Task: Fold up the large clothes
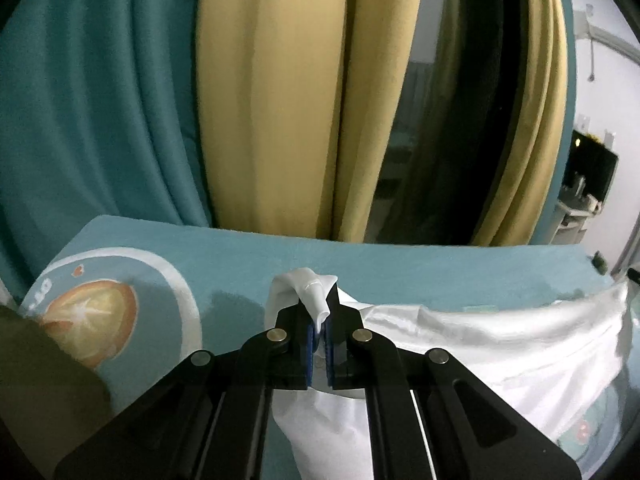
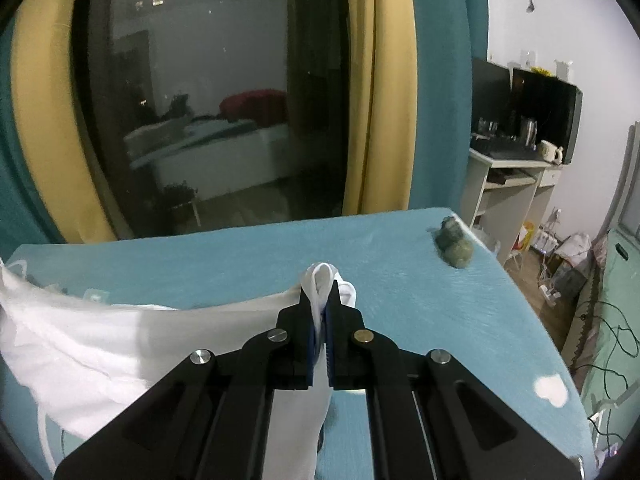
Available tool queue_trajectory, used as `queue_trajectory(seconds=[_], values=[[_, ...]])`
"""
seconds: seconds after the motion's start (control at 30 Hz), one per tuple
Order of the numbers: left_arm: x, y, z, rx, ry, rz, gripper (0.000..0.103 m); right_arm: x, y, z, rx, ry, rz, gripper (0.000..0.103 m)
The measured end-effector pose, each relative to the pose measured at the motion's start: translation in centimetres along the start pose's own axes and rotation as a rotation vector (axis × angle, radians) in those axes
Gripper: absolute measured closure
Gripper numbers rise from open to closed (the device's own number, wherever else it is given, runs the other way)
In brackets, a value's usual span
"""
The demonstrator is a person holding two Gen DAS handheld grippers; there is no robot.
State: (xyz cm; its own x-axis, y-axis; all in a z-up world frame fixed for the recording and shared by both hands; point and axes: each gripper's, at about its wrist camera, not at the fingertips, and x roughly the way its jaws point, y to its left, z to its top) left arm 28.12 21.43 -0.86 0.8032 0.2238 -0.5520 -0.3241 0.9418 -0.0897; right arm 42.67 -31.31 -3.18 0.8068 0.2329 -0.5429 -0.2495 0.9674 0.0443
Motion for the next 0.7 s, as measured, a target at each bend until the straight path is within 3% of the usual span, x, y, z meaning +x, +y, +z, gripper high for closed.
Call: queue_trajectory(seconds=[0.2, 0.23, 0.27, 0.3, 0.33, 0.37, 0.4, 0.53, 0.7], values=[[5.1, 0.6, -0.6, -0.018, 0.118, 0.011, 0.097, 5.2, 0.3, -0.1, 0.007, 0.114, -0.049, 0.098], [5.7, 0.6, -0.8, -0.017, 0.136, 0.015, 0.091, 6.0, 0.3, -0.3, 0.011, 0.148, -0.051, 0.095], [6.2, 0.6, -1.1, -0.01, 0.156, 0.03, 0.086, 6.8, 0.2, -0.6, 0.02, 0.184, -0.047, 0.088], [6.4, 0.7, -1.2, -0.01, 0.163, 0.049, 0.069, 7.4, 0.0, -1.1, 0.033, 0.211, -0.054, 0.082], [6.2, 0.9, -1.4, -0.015, 0.16, 0.063, 0.052, 7.4, -0.1, -1.2, 0.037, 0.211, -0.067, 0.065], [5.7, 1.1, -1.4, -0.021, 0.15, 0.072, 0.048, 7.2, -0.3, -1.5, 0.04, 0.211, -0.086, 0.046], [5.0, 1.3, -1.3, -0.022, 0.138, 0.075, 0.047, 6.9, -0.6, -1.7, 0.048, 0.209, -0.098, 0.041], [1.7, 1.9, -1.1, -0.034, 0.09, 0.078, 0.044, 3.7, -2.0, -1.8, 0.101, 0.187, -0.101, 0.04], [-1.2, 1.6, -3.3, -0.033, 0.12, 0.008, 0.041, -1.6, -2.6, -3.4, 0.176, 0.123, -0.02, 0.04]])
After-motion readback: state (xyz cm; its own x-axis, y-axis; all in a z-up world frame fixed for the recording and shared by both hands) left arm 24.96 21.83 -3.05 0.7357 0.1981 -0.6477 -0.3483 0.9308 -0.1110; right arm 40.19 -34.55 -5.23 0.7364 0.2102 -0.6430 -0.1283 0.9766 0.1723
